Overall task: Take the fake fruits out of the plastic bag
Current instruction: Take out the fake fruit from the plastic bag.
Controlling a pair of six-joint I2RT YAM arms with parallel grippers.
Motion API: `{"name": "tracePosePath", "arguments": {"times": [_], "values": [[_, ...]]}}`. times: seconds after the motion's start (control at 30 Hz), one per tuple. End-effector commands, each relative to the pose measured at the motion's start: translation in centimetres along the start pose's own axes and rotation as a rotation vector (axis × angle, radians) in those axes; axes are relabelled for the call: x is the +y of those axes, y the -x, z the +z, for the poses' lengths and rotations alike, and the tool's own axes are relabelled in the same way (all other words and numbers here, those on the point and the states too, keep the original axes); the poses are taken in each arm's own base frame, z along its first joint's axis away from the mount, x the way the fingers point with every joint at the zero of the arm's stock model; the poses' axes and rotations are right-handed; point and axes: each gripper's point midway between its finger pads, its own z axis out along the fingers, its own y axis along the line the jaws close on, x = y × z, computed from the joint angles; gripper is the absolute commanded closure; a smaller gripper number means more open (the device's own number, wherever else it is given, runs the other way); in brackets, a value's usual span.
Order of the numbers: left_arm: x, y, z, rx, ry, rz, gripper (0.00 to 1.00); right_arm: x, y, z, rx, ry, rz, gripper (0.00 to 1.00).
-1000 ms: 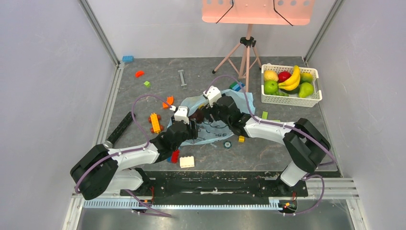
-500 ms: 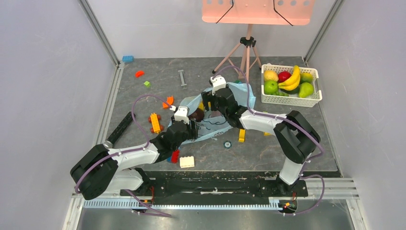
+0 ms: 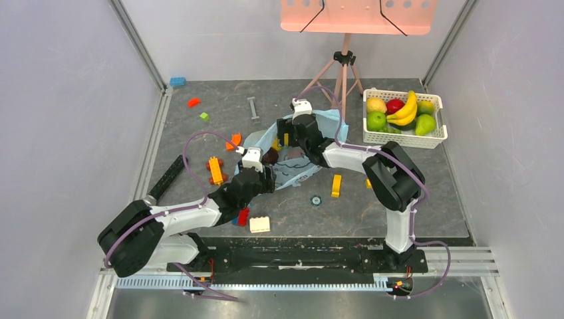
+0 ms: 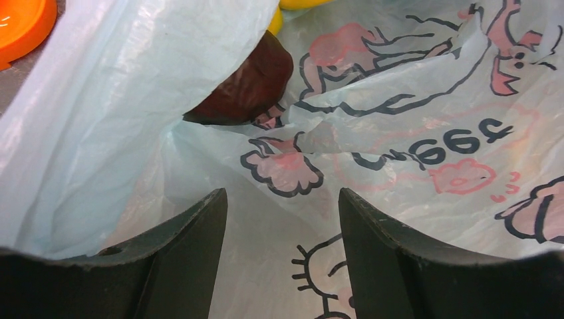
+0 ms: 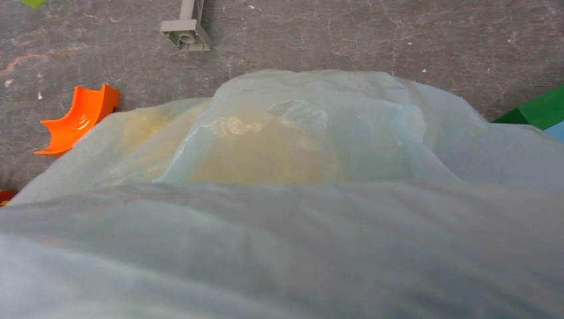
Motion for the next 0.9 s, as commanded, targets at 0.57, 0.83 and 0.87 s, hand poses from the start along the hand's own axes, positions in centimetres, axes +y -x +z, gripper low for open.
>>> {"name": "tracePosePath", "arguments": {"times": [0.57,0.83,0.87], "values": [[-2.9,3.3,-1.9,-0.082,-0.159,-0.057,0.26,-0.1,-0.8,-2.3,-0.032,0.064,0.034,0.02],[-6.9,7.2,-7.3,-0.055,-0.385,-0.181,0.17,-0.9,-1.5,-3.6,-0.026,0.057,0.018,0.02],[-7.1,7.5,-7.8,-0.046,-0.394,-0.183,0.17,-0.9,-1.5,-3.8,-0.029,0.061,0.019,0.02]]}}
